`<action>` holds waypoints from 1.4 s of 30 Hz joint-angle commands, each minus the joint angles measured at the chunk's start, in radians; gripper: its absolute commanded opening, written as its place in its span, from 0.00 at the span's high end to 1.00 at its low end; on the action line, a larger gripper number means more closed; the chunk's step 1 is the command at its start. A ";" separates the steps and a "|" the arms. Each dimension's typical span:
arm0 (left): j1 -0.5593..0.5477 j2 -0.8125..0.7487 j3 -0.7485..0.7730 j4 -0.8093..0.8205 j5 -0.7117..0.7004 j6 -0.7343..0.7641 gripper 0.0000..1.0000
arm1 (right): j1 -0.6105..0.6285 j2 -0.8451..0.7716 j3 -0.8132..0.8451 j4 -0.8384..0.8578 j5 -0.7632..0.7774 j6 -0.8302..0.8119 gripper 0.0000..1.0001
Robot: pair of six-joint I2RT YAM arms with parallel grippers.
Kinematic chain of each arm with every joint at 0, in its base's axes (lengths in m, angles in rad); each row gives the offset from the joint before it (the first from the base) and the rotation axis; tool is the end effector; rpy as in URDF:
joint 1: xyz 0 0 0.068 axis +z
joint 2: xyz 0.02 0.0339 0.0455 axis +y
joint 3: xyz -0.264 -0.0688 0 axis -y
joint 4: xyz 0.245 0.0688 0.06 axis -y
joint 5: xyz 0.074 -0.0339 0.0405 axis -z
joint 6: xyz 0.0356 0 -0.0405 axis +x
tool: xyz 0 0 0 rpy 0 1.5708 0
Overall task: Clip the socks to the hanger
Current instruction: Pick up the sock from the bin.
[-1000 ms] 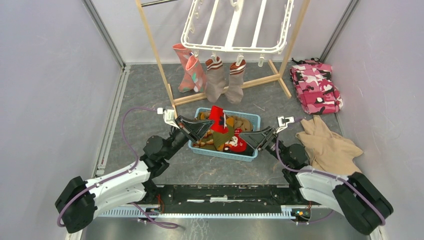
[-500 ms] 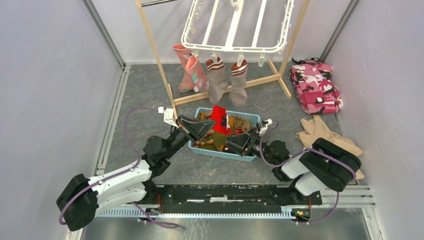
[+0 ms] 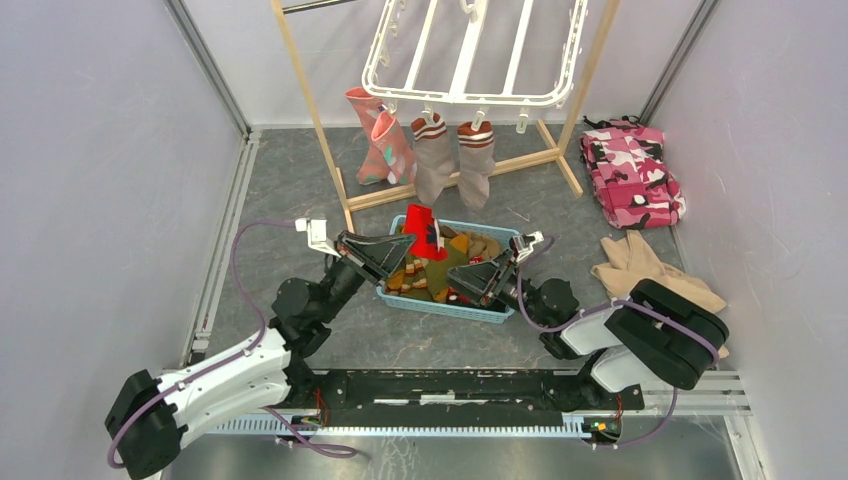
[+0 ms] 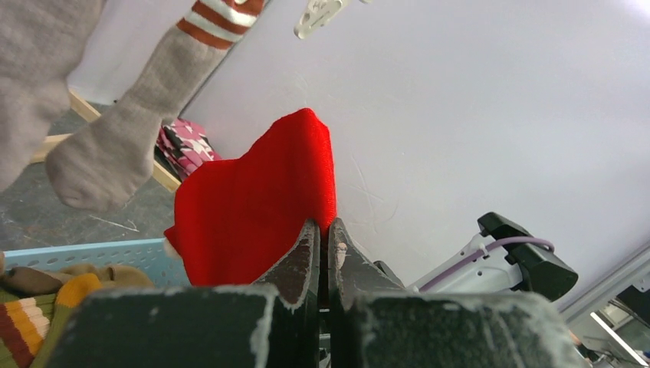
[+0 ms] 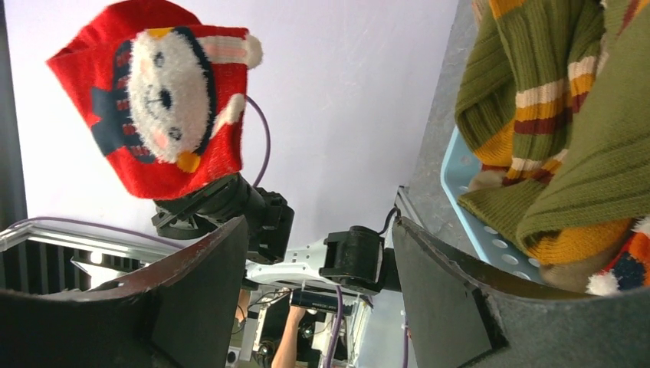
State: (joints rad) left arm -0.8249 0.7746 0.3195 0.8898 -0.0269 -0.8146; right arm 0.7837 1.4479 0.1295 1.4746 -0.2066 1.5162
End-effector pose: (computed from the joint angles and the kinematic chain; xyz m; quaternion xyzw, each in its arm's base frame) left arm 0.1209 -0.1295 0.2905 -0.0086 0.5380 -0.6112 0.5805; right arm 0.1467 0.1565 0.1702 0.1583 0.6315 0.7175 0.2477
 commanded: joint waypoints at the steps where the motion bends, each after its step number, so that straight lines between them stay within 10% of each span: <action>1: 0.006 -0.033 -0.011 -0.019 -0.053 0.035 0.98 | 0.009 -0.045 0.030 0.453 0.009 -0.011 0.25; 18: 0.006 0.079 0.009 0.063 0.105 -0.018 0.98 | 0.032 0.003 0.122 0.446 0.033 0.022 0.32; 32: 0.006 0.037 -0.020 0.027 0.076 -0.017 0.98 | 0.032 -0.021 0.110 0.459 0.051 -0.033 0.86; 38: 0.007 0.014 -0.035 -0.018 0.054 -0.007 0.98 | 0.032 -0.135 0.104 0.268 0.037 -0.216 0.96; 42: 0.007 -0.022 -0.048 -0.106 0.030 0.012 0.87 | 0.034 -0.333 0.144 -0.161 0.049 -0.518 0.97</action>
State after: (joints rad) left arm -0.8238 0.7898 0.2867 0.8505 0.0429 -0.8162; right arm 0.8116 1.2861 0.2276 1.4719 -0.1707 1.3075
